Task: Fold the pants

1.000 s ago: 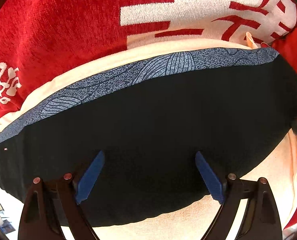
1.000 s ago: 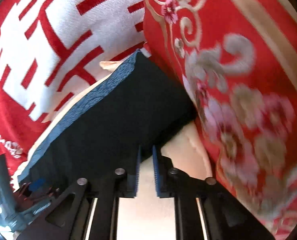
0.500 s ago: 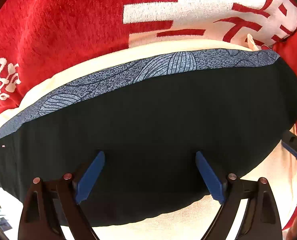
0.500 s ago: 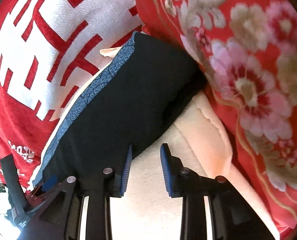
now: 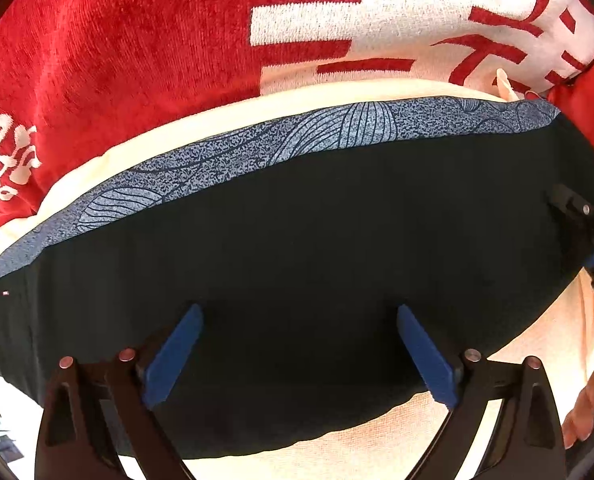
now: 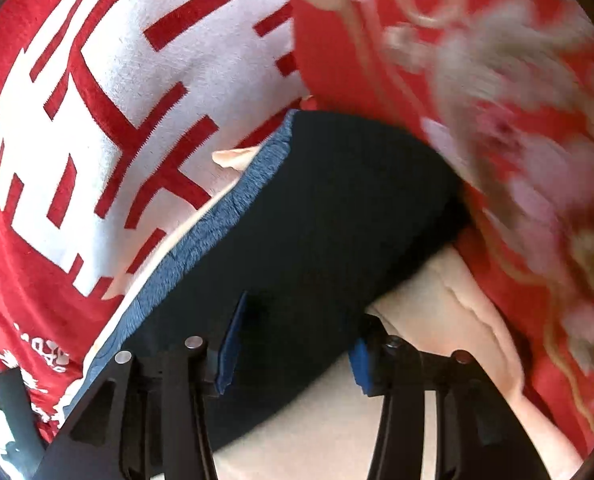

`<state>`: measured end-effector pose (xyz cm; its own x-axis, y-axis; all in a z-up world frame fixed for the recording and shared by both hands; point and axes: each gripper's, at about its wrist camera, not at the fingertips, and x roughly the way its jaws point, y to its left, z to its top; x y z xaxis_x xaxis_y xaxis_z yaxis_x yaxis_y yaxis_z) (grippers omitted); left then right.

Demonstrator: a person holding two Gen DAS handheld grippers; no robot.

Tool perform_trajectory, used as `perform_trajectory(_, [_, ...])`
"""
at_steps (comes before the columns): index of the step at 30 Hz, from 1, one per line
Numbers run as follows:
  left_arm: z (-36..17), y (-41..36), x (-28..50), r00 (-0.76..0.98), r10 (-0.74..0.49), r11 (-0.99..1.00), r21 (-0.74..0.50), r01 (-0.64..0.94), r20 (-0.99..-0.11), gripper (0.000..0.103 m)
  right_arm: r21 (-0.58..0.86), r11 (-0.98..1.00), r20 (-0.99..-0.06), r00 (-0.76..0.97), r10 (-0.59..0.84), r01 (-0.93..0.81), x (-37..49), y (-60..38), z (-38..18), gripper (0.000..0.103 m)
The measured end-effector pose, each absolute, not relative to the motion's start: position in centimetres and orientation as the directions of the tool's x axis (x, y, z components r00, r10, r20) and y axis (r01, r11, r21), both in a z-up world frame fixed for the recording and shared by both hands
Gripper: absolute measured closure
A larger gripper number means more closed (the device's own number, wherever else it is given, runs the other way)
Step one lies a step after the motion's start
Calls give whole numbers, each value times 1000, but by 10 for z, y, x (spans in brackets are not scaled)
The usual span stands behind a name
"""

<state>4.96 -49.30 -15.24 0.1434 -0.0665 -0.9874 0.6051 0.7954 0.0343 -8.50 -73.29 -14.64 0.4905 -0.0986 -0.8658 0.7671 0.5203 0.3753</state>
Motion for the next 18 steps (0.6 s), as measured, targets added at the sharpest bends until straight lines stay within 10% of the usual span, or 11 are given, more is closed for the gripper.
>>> perform_trajectory(4, [-150,-494,48,147,-62,792,41,610,-987,5,421,500,-855,516,-61,757,-85,-740,-140,84])
perform_trajectory(9, [-129,-503,46,150,-106,774,13,633,-983,31,411,609,-834,550,-51,679,-76,-731,-108,89])
perform_trajectory(18, [-149,-530,31,128,-168,742,-41,669,-977,31,418,727,-806,591,21,544,-56,-705,-76,91])
